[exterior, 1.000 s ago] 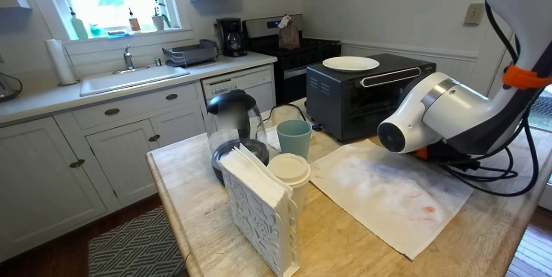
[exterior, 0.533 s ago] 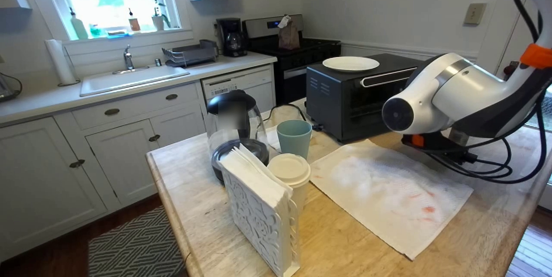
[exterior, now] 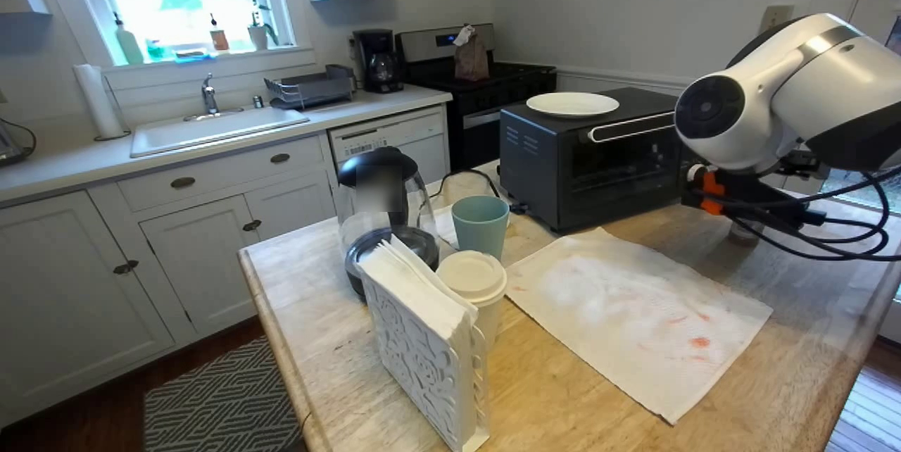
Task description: Pick up the spice bottle and make it stand upright on the table
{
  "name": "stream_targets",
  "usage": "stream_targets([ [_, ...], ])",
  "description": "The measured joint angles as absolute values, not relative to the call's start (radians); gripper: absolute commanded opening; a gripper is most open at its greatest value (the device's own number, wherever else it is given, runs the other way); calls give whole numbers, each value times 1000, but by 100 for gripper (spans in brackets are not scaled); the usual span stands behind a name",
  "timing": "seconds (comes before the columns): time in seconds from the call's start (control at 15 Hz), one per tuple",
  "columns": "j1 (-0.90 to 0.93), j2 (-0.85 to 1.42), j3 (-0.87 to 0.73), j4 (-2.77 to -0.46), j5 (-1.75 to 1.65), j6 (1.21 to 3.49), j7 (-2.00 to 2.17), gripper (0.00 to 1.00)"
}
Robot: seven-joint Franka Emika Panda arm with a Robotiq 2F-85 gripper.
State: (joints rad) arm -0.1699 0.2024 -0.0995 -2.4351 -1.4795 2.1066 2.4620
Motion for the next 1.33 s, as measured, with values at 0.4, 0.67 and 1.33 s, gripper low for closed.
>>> stream_targets([
  [0.4,-219,63,-178,-2500,-1479,2326,2270,100],
  [0.67,-265,-8,-251,-2520,-1464,2543,2106,100],
  [1.33,-324,-65,-359,-2614,-948,2810,1420,100],
])
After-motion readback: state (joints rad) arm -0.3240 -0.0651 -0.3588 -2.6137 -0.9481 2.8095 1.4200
